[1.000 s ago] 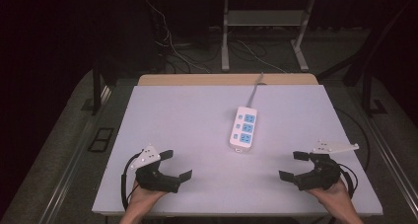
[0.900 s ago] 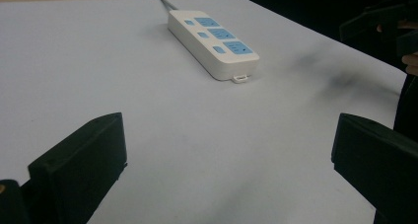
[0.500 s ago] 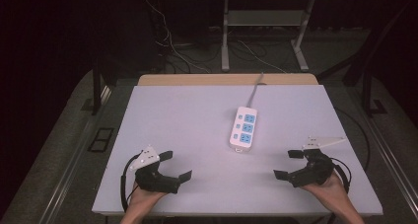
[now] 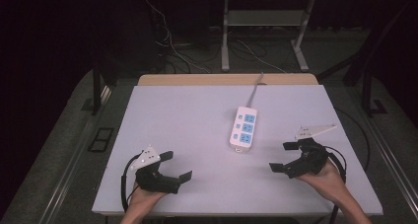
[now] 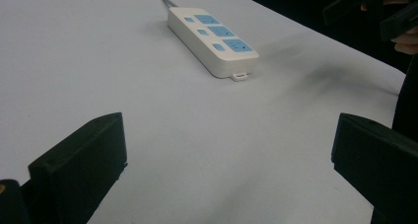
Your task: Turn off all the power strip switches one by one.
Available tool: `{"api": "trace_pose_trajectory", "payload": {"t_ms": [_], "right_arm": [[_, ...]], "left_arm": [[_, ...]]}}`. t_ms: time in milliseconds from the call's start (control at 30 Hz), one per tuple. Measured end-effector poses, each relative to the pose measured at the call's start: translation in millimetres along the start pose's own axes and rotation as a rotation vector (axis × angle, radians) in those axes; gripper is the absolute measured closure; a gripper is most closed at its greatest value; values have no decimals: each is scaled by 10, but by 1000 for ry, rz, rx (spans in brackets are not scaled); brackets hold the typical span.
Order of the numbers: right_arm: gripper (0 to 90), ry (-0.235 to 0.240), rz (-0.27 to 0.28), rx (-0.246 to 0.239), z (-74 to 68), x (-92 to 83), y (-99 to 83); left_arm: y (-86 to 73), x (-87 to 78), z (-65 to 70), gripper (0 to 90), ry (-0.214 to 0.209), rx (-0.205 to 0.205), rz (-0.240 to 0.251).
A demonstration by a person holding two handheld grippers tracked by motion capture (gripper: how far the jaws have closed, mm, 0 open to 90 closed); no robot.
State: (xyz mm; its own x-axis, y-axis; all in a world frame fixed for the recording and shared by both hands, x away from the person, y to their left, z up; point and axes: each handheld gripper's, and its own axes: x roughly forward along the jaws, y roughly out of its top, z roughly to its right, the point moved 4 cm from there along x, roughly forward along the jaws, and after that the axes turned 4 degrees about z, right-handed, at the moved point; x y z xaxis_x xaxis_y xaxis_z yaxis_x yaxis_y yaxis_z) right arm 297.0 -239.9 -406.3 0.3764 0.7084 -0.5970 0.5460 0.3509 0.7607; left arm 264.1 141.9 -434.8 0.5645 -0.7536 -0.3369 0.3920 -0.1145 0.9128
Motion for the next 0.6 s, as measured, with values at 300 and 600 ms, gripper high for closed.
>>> {"api": "trace_pose_trajectory", "payload": {"t_ms": [300, 600], "right_arm": [[4, 6, -17, -50, -19, 76, 216], [4, 10, -55, -90, -7, 183, 396]], "left_arm": [[-3, 28, 11, 0, -8, 3, -4], [-4, 19, -6, 0, -5, -1, 0]]}}
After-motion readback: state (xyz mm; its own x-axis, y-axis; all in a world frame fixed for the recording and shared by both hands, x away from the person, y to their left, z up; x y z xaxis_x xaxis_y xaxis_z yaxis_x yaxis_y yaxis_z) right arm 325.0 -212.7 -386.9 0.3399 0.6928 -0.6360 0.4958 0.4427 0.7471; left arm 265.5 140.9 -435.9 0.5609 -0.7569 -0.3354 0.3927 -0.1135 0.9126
